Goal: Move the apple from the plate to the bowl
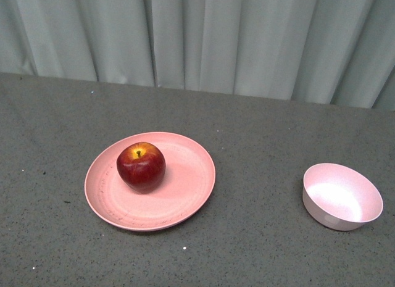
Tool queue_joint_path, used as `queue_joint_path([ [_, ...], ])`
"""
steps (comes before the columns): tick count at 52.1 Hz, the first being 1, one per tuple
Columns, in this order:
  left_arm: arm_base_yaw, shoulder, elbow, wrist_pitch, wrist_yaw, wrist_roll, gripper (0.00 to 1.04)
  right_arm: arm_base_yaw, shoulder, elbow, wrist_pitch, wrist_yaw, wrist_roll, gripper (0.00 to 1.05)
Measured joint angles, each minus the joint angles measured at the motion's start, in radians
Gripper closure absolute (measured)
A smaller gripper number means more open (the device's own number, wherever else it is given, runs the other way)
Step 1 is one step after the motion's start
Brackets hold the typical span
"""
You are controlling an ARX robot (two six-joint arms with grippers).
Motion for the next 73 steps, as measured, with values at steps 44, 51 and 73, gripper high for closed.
queue_joint_path([
  [44, 0.000, 0.000, 0.000, 0.000, 0.000, 0.000, 0.07, 0.000, 0.000, 0.000, 0.000, 0.000, 0.000, 0.09],
  [51, 0.000, 0.000, 0.000, 0.000, 0.000, 0.000, 0.07, 0.000, 0.000, 0.000, 0.000, 0.000, 0.000, 0.09],
  [73, 0.000, 0.000, 0.000, 0.000, 0.000, 0.000, 0.07, 0.000, 0.000, 0.000, 0.000, 0.000, 0.000, 0.09],
])
